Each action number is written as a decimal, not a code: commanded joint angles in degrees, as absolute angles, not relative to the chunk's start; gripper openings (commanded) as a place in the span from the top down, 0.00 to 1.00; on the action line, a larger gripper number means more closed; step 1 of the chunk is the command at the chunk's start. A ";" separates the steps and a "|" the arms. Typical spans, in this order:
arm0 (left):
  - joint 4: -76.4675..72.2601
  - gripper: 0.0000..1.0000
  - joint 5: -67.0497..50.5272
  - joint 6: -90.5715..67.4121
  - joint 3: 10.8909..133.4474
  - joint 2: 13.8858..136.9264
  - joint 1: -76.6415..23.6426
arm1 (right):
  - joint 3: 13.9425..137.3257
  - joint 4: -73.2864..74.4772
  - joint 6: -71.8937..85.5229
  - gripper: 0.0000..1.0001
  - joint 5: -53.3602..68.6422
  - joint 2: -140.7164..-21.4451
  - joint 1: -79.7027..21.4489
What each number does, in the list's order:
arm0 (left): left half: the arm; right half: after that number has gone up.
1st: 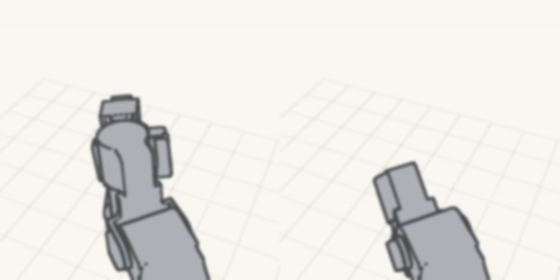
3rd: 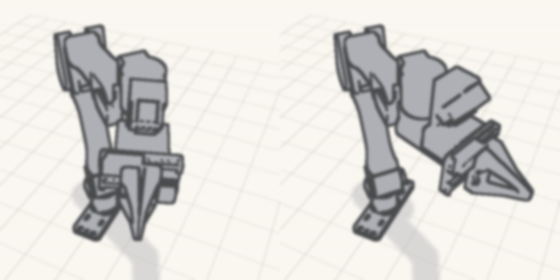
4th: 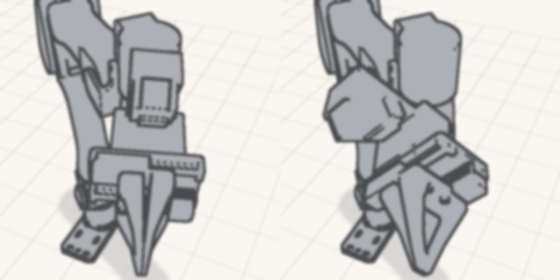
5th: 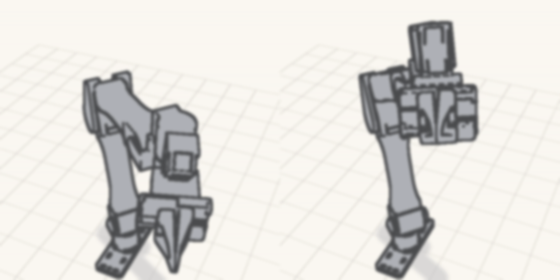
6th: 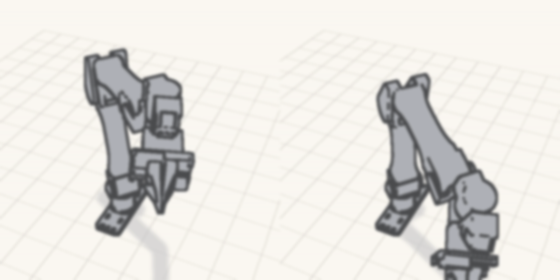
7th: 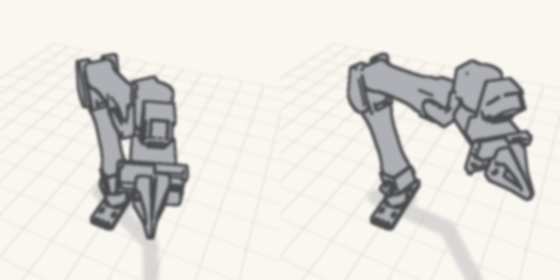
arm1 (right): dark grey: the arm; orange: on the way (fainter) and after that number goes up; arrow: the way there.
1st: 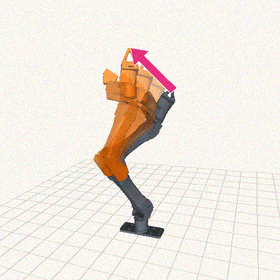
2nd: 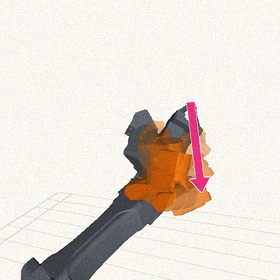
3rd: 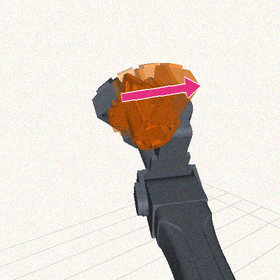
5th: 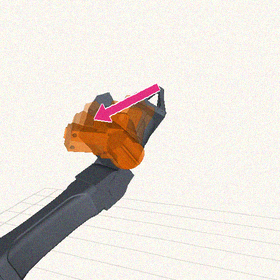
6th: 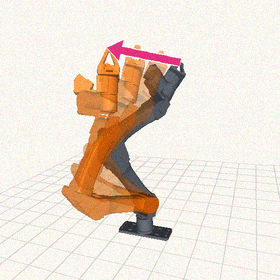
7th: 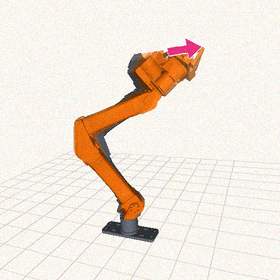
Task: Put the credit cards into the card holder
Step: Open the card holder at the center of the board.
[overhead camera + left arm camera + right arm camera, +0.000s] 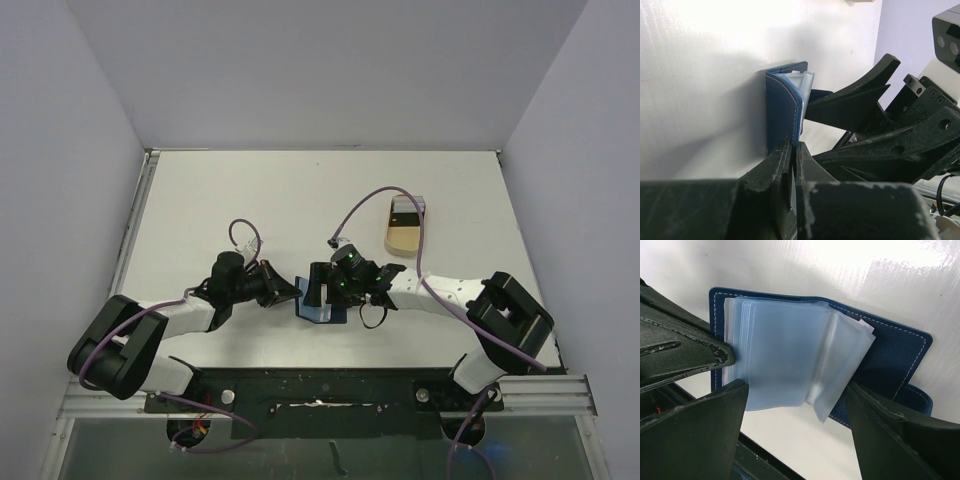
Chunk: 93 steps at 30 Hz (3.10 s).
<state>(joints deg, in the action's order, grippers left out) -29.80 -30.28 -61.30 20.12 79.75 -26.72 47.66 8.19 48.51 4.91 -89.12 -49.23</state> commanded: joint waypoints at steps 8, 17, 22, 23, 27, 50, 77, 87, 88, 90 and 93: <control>-33.13 1.00 -30.57 -61.61 20.28 78.13 -26.98 | 49.28 8.95 48.19 0.22 0.55 -89.57 -49.75; -31.82 0.95 -29.85 -61.18 20.65 77.95 -26.98 | 49.36 12.17 47.64 0.23 -2.98 -88.72 -49.66; -31.31 0.85 -29.56 -60.95 20.73 78.30 -26.98 | 49.66 11.54 47.14 0.24 -2.04 -88.29 -49.67; -30.61 0.85 -29.29 -60.79 20.94 78.43 -26.98 | 50.11 11.59 46.97 0.23 -1.61 -88.25 -49.64; -29.58 0.94 -29.26 -60.21 21.23 78.51 -26.98 | 51.79 11.79 46.49 0.21 -0.49 -87.11 -49.73; -29.85 1.00 -28.17 -60.82 20.13 76.99 -27.00 | 50.29 7.31 48.60 0.15 3.43 -90.84 -50.25; -23.02 0.70 -27.07 -56.95 22.81 77.91 -26.98 | 49.77 10.06 47.99 0.14 -0.20 -91.22 -50.25; -21.90 0.96 -24.94 -55.64 22.67 78.21 -26.98 | 53.50 17.73 45.99 0.05 -4.68 -88.12 -50.64; -21.62 0.96 -24.74 -55.49 22.68 78.00 -26.98 | 54.38 18.36 45.77 0.03 -4.99 -87.93 -50.85; -21.40 0.98 -24.70 -55.37 22.51 77.67 -26.98 | 55.31 19.44 45.48 0.03 -5.64 -87.65 -51.32; -21.36 0.99 -24.61 -55.28 22.01 77.28 -26.98 | 56.50 20.41 45.29 0.02 -5.86 -87.63 -51.88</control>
